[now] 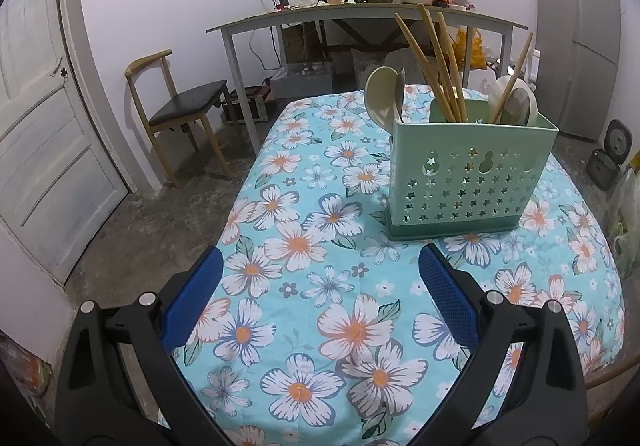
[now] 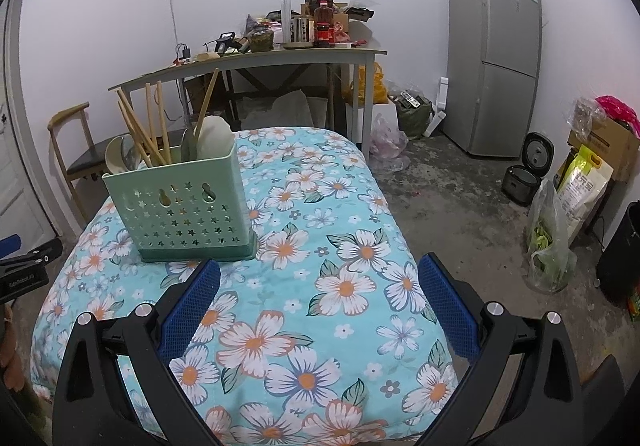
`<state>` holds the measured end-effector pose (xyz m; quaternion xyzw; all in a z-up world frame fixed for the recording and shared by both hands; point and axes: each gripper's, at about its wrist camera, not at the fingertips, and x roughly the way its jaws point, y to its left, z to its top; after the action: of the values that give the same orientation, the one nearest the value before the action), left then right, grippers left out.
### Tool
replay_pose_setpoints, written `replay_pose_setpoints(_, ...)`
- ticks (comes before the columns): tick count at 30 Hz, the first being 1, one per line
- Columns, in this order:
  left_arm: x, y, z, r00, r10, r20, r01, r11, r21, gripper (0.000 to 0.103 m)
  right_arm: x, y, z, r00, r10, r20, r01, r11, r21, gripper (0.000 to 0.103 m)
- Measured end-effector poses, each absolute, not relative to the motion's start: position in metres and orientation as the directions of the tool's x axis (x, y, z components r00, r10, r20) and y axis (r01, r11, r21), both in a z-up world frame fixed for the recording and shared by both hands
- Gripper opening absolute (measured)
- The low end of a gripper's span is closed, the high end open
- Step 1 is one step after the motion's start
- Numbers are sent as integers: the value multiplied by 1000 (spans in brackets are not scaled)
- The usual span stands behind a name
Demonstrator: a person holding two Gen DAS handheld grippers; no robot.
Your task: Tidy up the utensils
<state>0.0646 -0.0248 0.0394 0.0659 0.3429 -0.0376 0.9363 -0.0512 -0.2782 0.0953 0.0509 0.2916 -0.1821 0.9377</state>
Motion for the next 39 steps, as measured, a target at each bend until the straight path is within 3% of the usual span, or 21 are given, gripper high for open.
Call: replay_pose_setpoints(39,63,7,41,770,68,-634,16,992,125,95,-22,-236,90,806,-180,-563,226,974,12,96)
